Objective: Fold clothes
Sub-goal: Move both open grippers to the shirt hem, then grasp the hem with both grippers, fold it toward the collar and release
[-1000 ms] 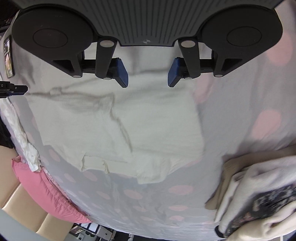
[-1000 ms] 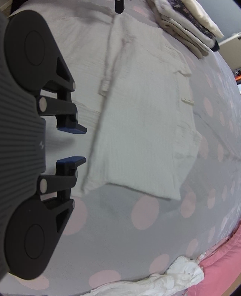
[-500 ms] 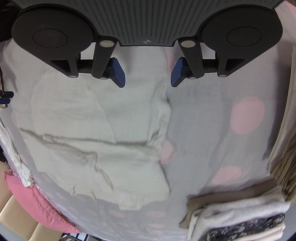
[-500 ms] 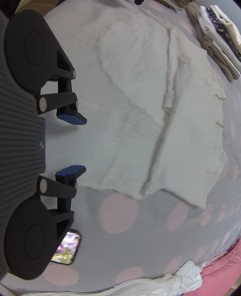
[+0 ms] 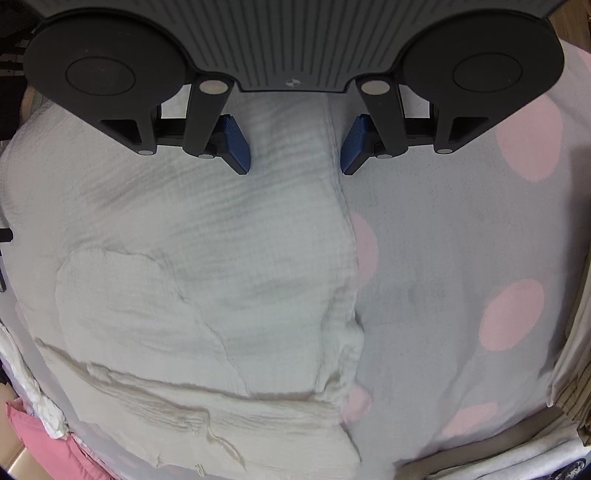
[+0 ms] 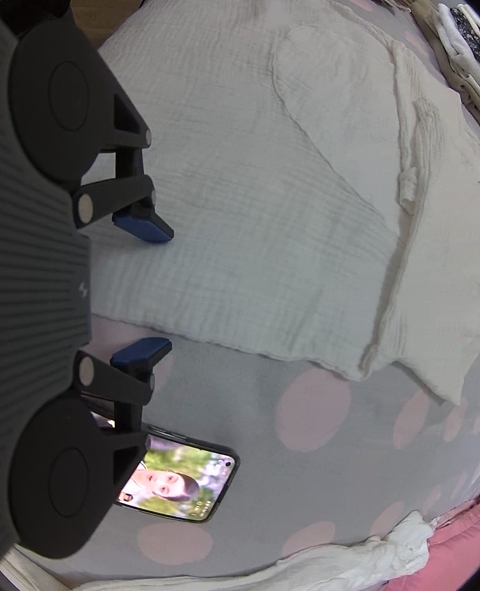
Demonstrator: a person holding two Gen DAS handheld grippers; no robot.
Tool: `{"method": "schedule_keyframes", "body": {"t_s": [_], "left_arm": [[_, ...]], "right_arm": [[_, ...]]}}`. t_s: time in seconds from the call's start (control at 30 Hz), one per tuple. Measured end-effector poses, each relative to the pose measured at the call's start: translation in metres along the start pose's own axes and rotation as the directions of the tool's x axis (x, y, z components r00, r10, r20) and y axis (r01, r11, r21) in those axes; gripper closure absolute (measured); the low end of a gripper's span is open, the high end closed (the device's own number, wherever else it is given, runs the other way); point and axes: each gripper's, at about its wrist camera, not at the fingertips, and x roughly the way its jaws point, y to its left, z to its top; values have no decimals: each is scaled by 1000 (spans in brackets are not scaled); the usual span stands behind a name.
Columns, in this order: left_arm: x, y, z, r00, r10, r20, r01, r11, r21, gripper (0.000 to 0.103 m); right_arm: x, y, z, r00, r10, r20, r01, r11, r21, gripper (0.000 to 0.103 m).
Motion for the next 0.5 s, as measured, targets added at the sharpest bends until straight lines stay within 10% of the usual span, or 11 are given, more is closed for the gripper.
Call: {"method": "schedule_keyframes", "body": {"t_s": [0.23,0.5], "left_arm": [[-4,-4,-3,999,-35,6,35,999,14,98],[-37,6,15,990,-34,137,40,999,-36,100]], "right_arm": [[-5,18,-3,999,33,-1,-33,998,-62,93],[-40,6,16,991,0,136,3,1000,-19,94]]}}
